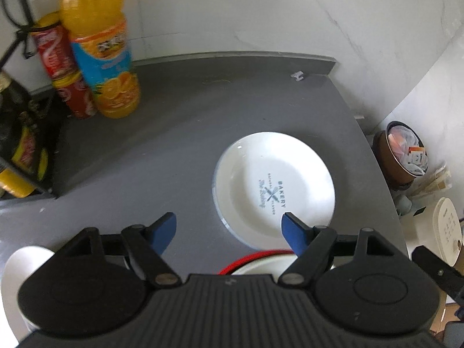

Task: Organize plates and bowls
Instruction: 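Move both tools toward the white 'BAKERY' plate, then close both grippers on the rim of the 'BAKERY' plate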

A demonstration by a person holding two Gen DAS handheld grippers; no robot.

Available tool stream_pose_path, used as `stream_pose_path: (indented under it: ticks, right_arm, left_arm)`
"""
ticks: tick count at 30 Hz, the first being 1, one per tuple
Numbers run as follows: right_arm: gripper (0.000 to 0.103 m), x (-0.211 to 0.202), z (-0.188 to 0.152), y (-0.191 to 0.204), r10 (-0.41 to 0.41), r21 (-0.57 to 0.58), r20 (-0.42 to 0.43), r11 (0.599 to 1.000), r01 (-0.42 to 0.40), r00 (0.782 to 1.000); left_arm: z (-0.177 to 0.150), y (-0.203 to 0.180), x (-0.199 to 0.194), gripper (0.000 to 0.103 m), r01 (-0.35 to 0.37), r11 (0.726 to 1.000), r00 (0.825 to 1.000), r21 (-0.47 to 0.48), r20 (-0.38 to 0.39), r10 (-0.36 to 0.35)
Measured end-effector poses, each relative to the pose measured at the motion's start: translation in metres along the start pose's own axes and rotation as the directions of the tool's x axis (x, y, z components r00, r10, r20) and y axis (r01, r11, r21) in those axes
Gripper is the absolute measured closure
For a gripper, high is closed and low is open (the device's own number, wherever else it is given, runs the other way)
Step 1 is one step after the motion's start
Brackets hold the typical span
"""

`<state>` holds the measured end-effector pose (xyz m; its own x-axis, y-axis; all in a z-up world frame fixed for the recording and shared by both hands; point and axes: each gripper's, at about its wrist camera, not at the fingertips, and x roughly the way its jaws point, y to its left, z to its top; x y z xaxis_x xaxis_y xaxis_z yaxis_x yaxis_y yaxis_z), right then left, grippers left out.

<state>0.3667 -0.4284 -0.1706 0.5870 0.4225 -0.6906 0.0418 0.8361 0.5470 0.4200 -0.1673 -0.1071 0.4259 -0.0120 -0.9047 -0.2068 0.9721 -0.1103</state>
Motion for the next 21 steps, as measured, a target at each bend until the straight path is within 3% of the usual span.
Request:
stream_pose_path:
  ticks: [9,21]
  right_arm:
    - [0.038,0.049,0.008,-0.012,0.073,0.038,-0.108,0.997,-0.069,0.991]
    - [0.059,0.107,0.010,-0.007,0.154,0.060,-0.259,0.988,-0.143,0.954]
  left_arm:
    - [0.022,-0.003,0.051,0.030,-0.014,1.000,0.998,0.003,-0.055,0.014]
    - [0.034,0.017,0.104,0.060,-0.022,0.996,0.986,-0.089,-0.167,0.007]
